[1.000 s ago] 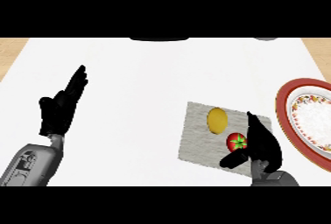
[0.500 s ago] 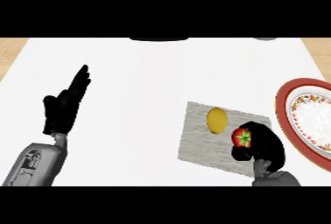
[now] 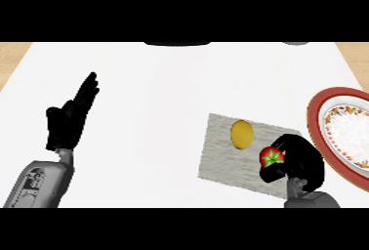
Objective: Pick the tomato from the placemat and place it in the plate
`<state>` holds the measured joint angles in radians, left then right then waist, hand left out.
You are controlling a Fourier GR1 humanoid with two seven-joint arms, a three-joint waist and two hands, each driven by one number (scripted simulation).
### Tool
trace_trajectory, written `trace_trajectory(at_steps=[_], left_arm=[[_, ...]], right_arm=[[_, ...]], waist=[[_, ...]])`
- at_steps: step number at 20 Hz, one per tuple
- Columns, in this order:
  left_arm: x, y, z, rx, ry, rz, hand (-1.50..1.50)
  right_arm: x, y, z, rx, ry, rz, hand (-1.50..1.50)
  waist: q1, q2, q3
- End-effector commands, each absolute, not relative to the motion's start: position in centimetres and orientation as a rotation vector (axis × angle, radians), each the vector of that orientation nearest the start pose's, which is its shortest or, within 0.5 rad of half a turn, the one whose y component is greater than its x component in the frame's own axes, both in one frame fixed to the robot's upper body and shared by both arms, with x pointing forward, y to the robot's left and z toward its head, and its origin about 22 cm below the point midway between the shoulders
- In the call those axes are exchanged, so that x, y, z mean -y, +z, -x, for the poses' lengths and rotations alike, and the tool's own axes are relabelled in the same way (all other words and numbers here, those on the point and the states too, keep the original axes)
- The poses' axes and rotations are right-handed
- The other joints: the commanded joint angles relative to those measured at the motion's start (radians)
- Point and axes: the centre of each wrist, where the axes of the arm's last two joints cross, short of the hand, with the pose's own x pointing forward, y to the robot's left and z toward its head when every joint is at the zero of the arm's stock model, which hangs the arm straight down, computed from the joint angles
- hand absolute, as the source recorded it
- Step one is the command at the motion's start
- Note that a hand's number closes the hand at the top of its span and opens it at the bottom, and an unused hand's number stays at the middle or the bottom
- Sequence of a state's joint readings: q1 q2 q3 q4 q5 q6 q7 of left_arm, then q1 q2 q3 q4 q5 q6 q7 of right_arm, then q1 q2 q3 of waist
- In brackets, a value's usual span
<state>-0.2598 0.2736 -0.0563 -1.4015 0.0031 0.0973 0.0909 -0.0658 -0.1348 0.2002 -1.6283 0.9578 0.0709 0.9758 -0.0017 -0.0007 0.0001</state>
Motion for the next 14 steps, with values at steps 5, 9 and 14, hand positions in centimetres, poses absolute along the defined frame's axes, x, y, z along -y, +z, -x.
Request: trace_trajectory(at_steps=[5,9,14], left_arm=[[-26.8,3.4,-29.7,1.537,-0.169,-0.249,0.0],[-27.4,3.0,-29.1,1.529,-0.151,-0.27,0.0],[-27.9,2.9,-28.9,1.523,-0.145,-0.281,0.0]], right_arm=[[34.7,6.4,-23.0,0.88,0.842,1.071,1.5],[38.6,10.1,-23.0,1.093,0.879,1.12,1.5],[43.3,14.4,-22.8,1.41,0.841,1.153,1.5]], waist=[[-0.061,-0.007,0.009],[-0.078,-0.023,0.013],[-0.08,-0.021,0.016]])
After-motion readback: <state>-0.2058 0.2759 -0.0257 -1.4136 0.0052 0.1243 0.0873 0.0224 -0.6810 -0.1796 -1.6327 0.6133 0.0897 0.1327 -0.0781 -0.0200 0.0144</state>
